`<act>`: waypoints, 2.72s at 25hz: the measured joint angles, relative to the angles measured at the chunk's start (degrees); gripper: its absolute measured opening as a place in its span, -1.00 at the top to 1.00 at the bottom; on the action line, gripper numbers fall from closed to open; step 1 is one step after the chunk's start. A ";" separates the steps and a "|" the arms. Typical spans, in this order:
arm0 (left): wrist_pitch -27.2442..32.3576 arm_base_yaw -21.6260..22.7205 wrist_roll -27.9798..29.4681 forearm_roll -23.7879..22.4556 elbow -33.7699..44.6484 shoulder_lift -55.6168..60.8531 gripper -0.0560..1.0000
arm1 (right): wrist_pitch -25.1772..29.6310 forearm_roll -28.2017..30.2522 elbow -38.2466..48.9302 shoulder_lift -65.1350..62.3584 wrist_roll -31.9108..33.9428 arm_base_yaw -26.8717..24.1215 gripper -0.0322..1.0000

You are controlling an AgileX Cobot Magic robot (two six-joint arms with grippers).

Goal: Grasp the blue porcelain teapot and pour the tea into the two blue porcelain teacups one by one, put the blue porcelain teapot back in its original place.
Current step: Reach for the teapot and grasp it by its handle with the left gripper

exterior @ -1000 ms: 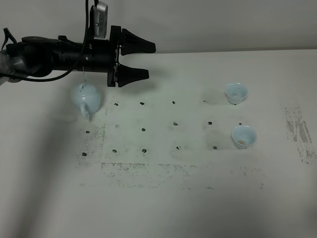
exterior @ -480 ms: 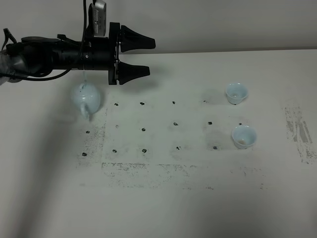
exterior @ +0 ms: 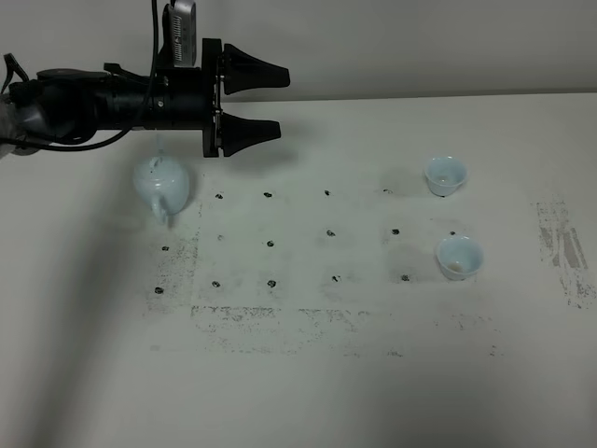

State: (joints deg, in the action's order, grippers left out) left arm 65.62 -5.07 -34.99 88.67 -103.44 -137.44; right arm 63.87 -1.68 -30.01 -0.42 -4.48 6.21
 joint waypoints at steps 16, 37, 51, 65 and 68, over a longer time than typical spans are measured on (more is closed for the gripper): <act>-1.44 5.30 0.01 -10.26 0.00 5.47 -0.51 | 0.00 0.01 0.00 0.00 0.00 0.00 0.03; -8.25 5.30 16.22 -50.48 0.00 21.70 -0.51 | 0.00 0.01 0.00 0.00 0.00 0.00 0.03; 0.70 5.30 27.30 -71.25 0.00 27.89 -0.51 | 0.00 0.01 0.00 0.00 0.00 0.00 0.03; 2.71 -0.27 33.16 -82.60 0.00 29.35 -0.51 | 0.00 0.01 0.00 0.00 0.00 0.00 0.03; 2.71 -2.86 34.68 -84.56 0.00 29.35 -0.51 | 0.00 0.01 0.00 0.00 0.00 0.00 0.03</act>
State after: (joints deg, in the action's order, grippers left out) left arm 68.32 -7.92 -0.31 4.11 -103.44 -108.09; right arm 63.87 -1.67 -30.01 -0.42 -4.48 6.21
